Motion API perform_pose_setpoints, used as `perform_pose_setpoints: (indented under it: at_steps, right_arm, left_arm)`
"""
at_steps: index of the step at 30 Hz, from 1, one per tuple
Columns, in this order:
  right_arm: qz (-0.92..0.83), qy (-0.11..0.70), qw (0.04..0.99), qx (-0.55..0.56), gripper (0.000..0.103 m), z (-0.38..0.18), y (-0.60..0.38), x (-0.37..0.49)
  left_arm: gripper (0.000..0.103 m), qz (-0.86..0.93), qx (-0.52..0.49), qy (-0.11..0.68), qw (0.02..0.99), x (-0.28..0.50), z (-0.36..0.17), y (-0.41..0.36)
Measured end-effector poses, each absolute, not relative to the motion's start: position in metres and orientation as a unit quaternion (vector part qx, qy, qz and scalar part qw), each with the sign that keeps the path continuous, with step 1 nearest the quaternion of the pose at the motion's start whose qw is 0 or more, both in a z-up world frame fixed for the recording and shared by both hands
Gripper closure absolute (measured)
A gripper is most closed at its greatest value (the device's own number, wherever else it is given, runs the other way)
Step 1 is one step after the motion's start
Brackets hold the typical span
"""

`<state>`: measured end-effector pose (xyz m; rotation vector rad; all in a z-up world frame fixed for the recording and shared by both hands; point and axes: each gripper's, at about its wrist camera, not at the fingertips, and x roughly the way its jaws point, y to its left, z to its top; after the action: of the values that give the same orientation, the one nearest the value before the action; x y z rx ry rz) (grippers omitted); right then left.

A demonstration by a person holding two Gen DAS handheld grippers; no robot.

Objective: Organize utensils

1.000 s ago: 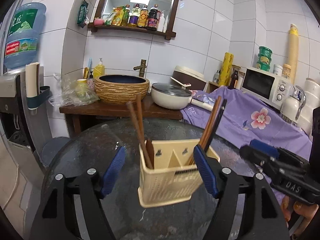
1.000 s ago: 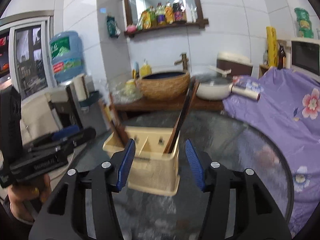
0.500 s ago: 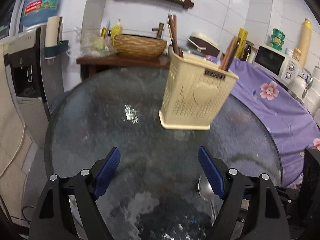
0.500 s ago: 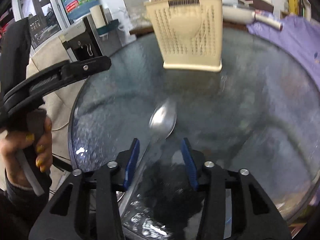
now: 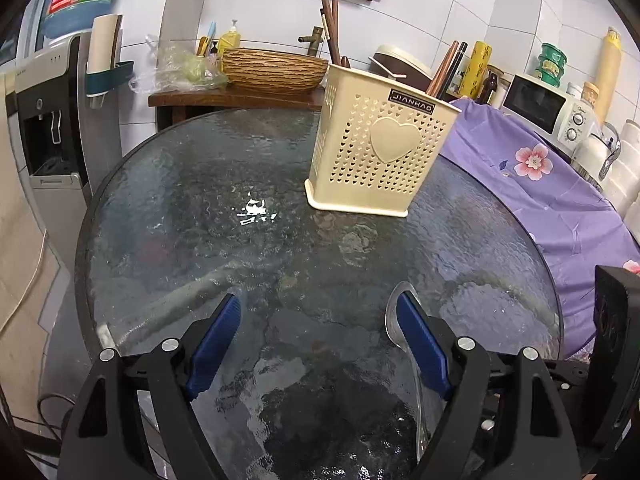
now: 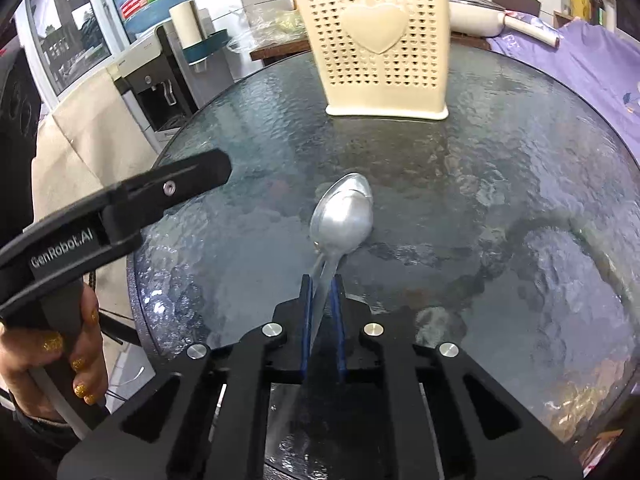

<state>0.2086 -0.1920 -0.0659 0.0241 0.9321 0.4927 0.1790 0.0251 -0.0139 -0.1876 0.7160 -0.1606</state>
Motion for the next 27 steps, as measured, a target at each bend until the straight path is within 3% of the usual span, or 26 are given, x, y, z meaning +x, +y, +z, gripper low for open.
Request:
perform_pose_setpoints:
  at_steps: [16,27]
  right_arm:
    - [0.183,0.424,0.884,0.071,0.100,-0.062,-0.250,0.209]
    - [0.148,0.427,0.886,0.100,0.100,-0.071,-0.277,0.212]
  left_arm:
    - [0.025,-0.101,-0.080,0.375,0.918,0.178,-0.025,0.008]
    - [0.028,-0.140,-0.005,0.397,0.907,0.181,-0.040,-0.036]
